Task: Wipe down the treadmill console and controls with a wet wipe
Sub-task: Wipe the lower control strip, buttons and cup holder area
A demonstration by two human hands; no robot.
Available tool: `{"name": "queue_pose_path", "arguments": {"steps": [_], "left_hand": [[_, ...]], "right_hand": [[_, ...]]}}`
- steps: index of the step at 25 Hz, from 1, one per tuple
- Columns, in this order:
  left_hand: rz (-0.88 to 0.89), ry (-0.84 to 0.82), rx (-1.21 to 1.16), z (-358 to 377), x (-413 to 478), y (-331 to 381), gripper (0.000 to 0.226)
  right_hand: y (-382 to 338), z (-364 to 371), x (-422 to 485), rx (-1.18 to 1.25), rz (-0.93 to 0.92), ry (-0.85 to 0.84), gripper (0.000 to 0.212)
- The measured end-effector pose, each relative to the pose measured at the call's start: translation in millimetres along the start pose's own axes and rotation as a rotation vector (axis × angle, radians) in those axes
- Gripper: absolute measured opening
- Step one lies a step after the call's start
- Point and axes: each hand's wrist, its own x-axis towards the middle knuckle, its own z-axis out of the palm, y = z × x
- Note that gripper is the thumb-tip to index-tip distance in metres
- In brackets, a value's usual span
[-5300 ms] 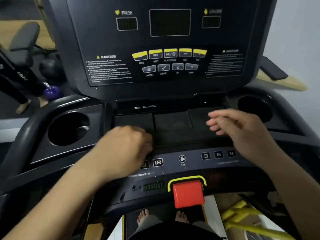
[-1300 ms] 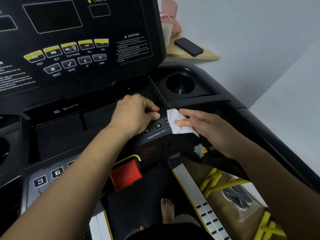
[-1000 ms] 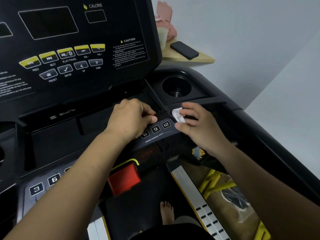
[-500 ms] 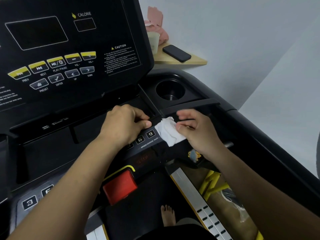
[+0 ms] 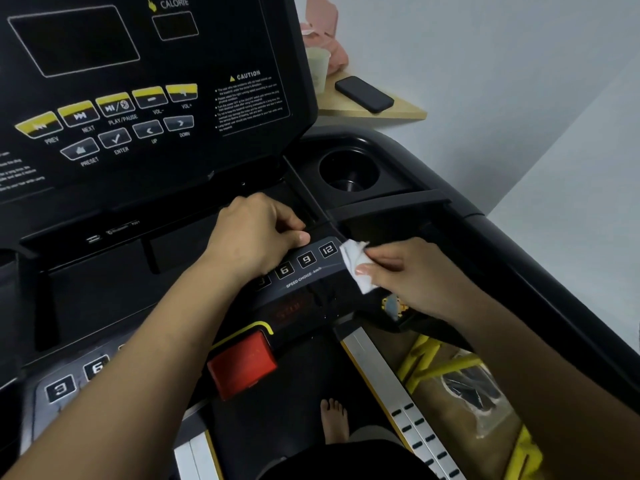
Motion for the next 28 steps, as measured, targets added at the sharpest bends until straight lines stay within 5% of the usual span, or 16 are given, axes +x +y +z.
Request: {"name": "queue_pose_path", "arguments": {"steps": [3, 8, 14, 17, 24, 28], "left_hand": [[0.015, -0.04, -0.029, -2.4, 4.6, 2.0, 0.011], [0.023, -0.043, -0.049, -0.4, 2.3, -1.3, 0.013], [0.035, -0.016, -0.059, 3.8, -0.4, -6.4, 0.014], [0.044, -0.017, -0.061, 3.9, 2.6, -6.4, 0.014], [0.092, -0.024, -0.068, 5.9, 4.4, -11.7, 0.013], [0.107, -0.015, -0.073, 7.2, 2.3, -14.0, 0.012]], "right_hand": [[-3.1, -3.9, 5.5, -0.012, 0.032, -0.126, 0.025], [-38.5, 15.7, 30.8, -0.039, 0.091, -0.09, 0.053], [-14.8, 12.5, -21.2, -0.319, 0.034, -0.13, 0.04], [-10.4, 10.1, -18.3, -0.262, 0.075, -0.139, 0.045], [-43.3, 33.8, 33.7, -0.193, 0.135, 0.043, 0.055], [-37.3, 53.3, -0.4, -0.335, -0.087, 0.173, 0.06]]}}
